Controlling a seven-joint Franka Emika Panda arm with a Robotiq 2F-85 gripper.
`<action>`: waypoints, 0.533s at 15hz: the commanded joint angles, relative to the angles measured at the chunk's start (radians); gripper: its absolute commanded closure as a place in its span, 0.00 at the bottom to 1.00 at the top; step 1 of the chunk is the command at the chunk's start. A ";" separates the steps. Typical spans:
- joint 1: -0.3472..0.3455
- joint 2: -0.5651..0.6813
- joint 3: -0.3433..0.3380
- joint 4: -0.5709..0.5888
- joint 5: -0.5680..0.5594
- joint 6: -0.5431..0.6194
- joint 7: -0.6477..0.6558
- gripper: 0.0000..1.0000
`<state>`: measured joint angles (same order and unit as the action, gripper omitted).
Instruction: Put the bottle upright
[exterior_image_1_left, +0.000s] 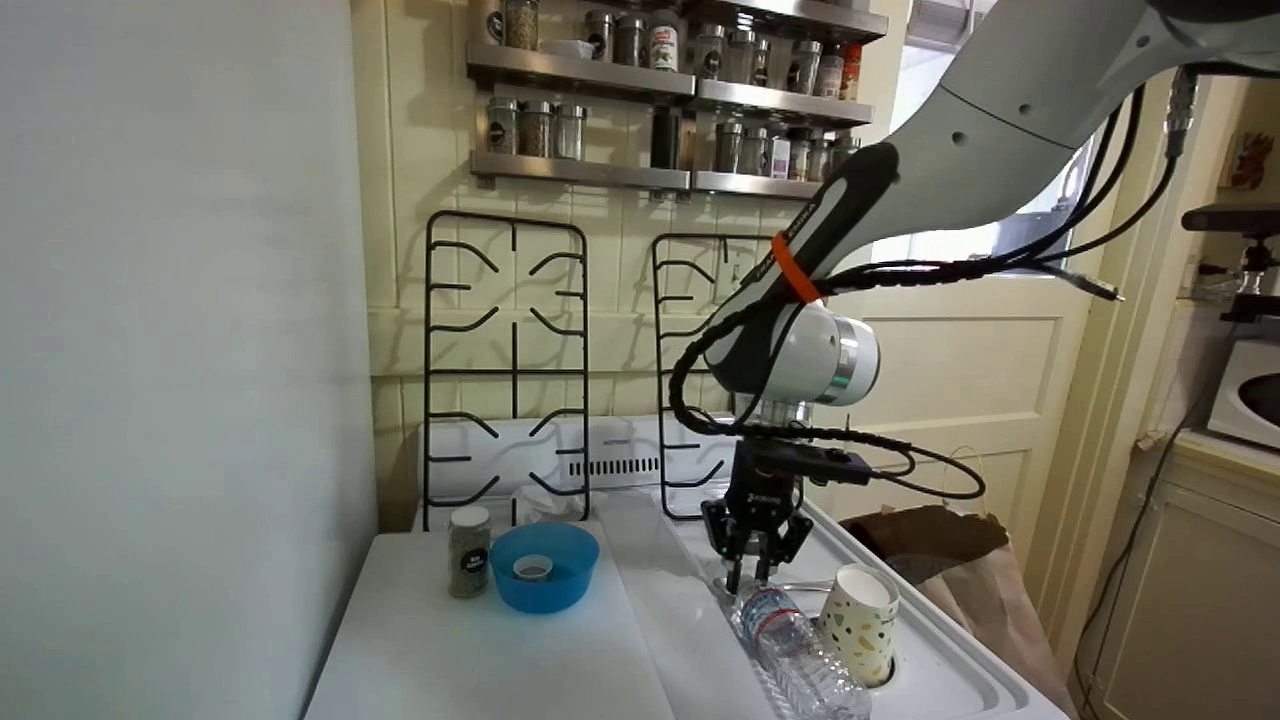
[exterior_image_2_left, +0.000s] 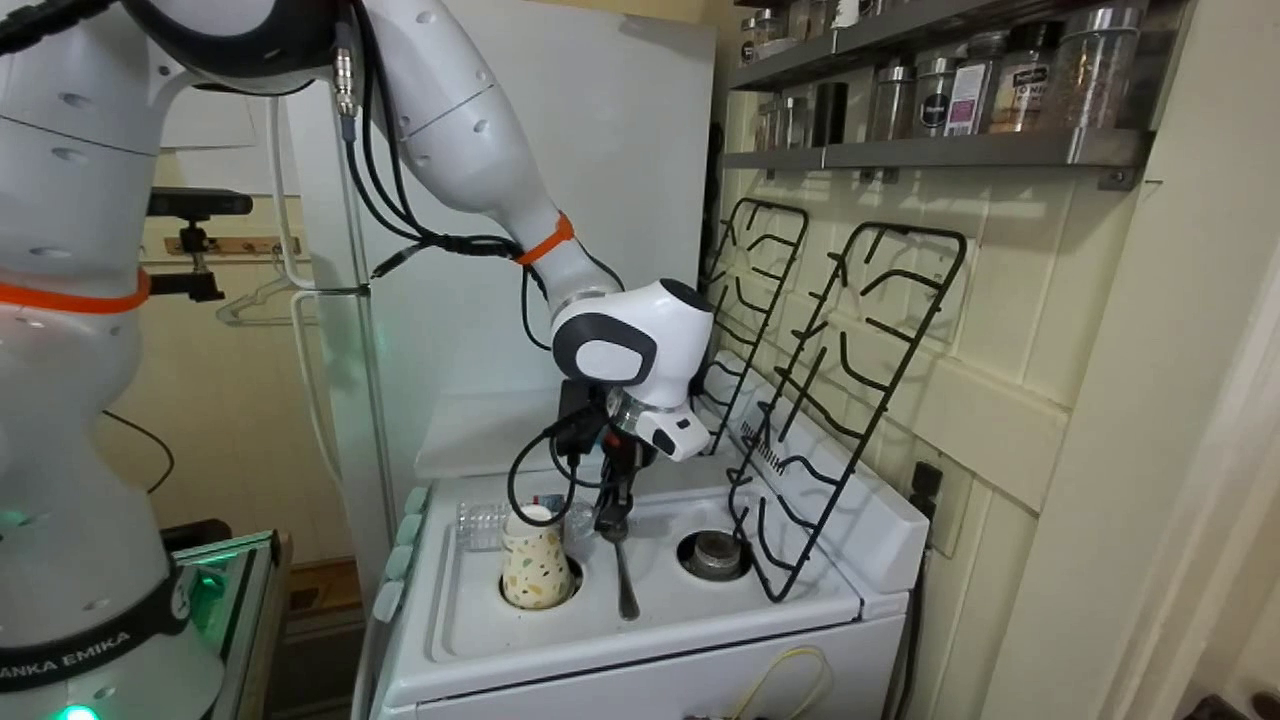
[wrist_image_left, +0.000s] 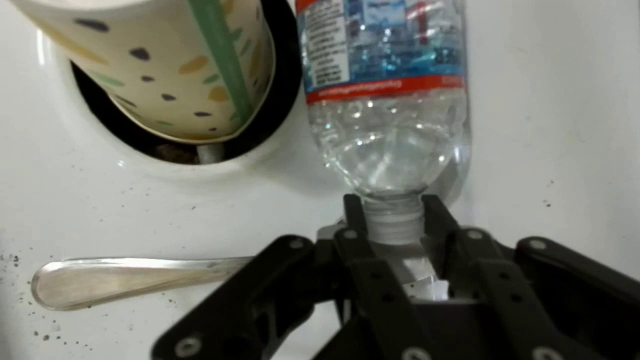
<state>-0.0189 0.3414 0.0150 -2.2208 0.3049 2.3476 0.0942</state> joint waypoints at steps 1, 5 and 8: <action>0.016 -0.054 -0.006 -0.035 -0.046 -0.027 0.033 0.92; 0.005 -0.197 0.029 -0.119 -0.006 0.026 -0.069 0.92; 0.025 -0.314 0.056 -0.164 0.006 0.064 -0.132 0.92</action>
<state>-0.0143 0.1792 0.0468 -2.2915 0.2852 2.3720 0.0136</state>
